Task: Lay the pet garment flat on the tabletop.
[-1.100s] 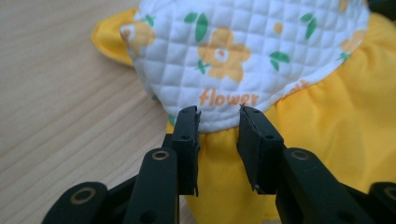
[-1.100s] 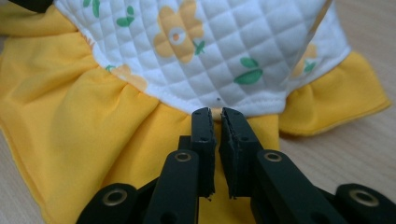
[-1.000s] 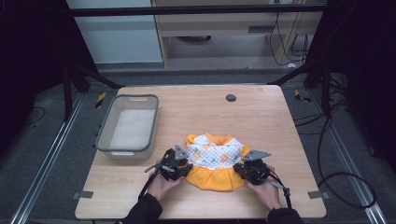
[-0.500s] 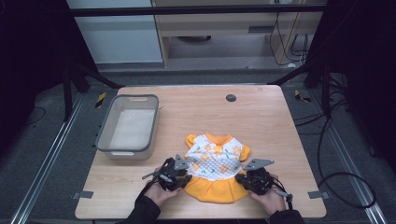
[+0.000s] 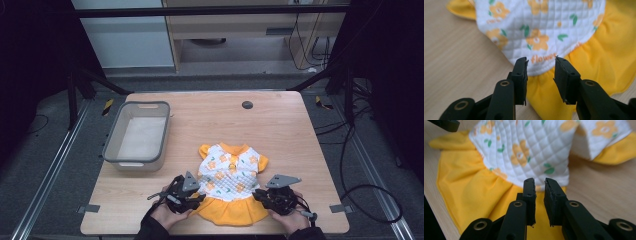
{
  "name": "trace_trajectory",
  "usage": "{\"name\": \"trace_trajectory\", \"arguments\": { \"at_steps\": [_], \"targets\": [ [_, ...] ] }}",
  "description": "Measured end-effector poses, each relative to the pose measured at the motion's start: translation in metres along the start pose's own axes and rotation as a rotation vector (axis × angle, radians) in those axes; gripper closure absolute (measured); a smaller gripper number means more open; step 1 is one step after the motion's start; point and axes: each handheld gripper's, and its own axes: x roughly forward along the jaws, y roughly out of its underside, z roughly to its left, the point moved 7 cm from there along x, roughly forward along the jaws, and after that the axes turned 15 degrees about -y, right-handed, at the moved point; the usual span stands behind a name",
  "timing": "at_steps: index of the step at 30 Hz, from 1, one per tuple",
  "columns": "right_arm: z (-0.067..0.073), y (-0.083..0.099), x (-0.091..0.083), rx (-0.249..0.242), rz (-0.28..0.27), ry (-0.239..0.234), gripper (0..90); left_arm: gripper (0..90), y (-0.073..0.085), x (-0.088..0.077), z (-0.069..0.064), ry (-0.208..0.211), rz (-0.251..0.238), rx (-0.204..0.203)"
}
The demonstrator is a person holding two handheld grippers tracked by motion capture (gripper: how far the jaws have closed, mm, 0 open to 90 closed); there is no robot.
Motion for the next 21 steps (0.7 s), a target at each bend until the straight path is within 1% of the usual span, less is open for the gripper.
{"name": "trace_trajectory", "arguments": {
  "at_steps": [1, 2, 3, 4, 5, 7, 8, 9, 12, 15, 17, 18, 19, 20, 21],
  "targets": [
    [-0.001, -0.003, -0.004, -0.005, -0.025, 0.006, 78.6, 60.4, -0.005, -0.005, 0.005, -0.006, -0.027, -0.011],
    [-0.002, -0.007, -0.009, -0.007, -0.057, 0.015, 78.4, 59.4, -0.009, -0.009, 0.01, -0.023, -0.048, -0.022],
    [-0.003, -0.01, -0.012, -0.012, -0.083, 0.024, 78.2, 58.3, -0.012, -0.011, 0.014, -0.028, -0.063, -0.037],
    [-0.004, -0.012, -0.015, -0.007, -0.099, 0.03, 77.5, 57.2, -0.017, -0.013, 0.021, -0.038, -0.079, -0.056],
    [-0.006, -0.016, -0.019, -0.002, -0.127, 0.045, 76.6, 56.5, -0.019, -0.014, 0.026, -0.047, -0.09, -0.069],
    [-0.011, -0.02, -0.023, 0.001, -0.159, 0.061, 74.7, 54.6, -0.027, -0.015, 0.038, -0.076, -0.117, -0.093],
    [-0.014, -0.023, -0.025, -0.002, -0.178, 0.074, 73.6, 53.5, -0.029, -0.014, 0.042, -0.079, -0.128, -0.107],
    [-0.017, -0.025, -0.027, 0.003, -0.186, 0.083, 72.8, 52.4, -0.033, -0.012, 0.049, -0.089, -0.138, -0.129],
    [-0.031, -0.033, -0.029, 0.017, -0.216, 0.112, 71.0, 50.2, -0.039, -0.004, 0.062, -0.127, -0.14, -0.166],
    [-0.043, -0.038, -0.029, 0.037, -0.229, 0.138, 69.2, 49.6, -0.048, 0.005, 0.072, -0.159, -0.154, -0.181],
    [-0.052, -0.04, -0.027, 0.063, -0.231, 0.148, 68.6, 49.5, -0.056, 0.014, 0.08, -0.179, -0.166, -0.199],
    [-0.058, -0.042, -0.025, 0.072, -0.232, 0.155, 68.0, 49.3, -0.059, 0.018, 0.082, -0.181, -0.171, -0.212],
    [-0.06, -0.043, -0.024, 0.084, -0.229, 0.159, 66.9, 48.9, -0.062, 0.023, 0.085, -0.185, -0.165, -0.222],
    [-0.065, -0.045, -0.021, 0.085, -0.227, 0.163, 65.4, 48.8, -0.066, 0.031, 0.089, -0.194, -0.164, -0.22],
    [-0.07, -0.047, -0.018, 0.09, -0.222, 0.178, 64.0, 47.9, -0.068, 0.036, 0.09, -0.199, -0.159, -0.219]
  ]
}}
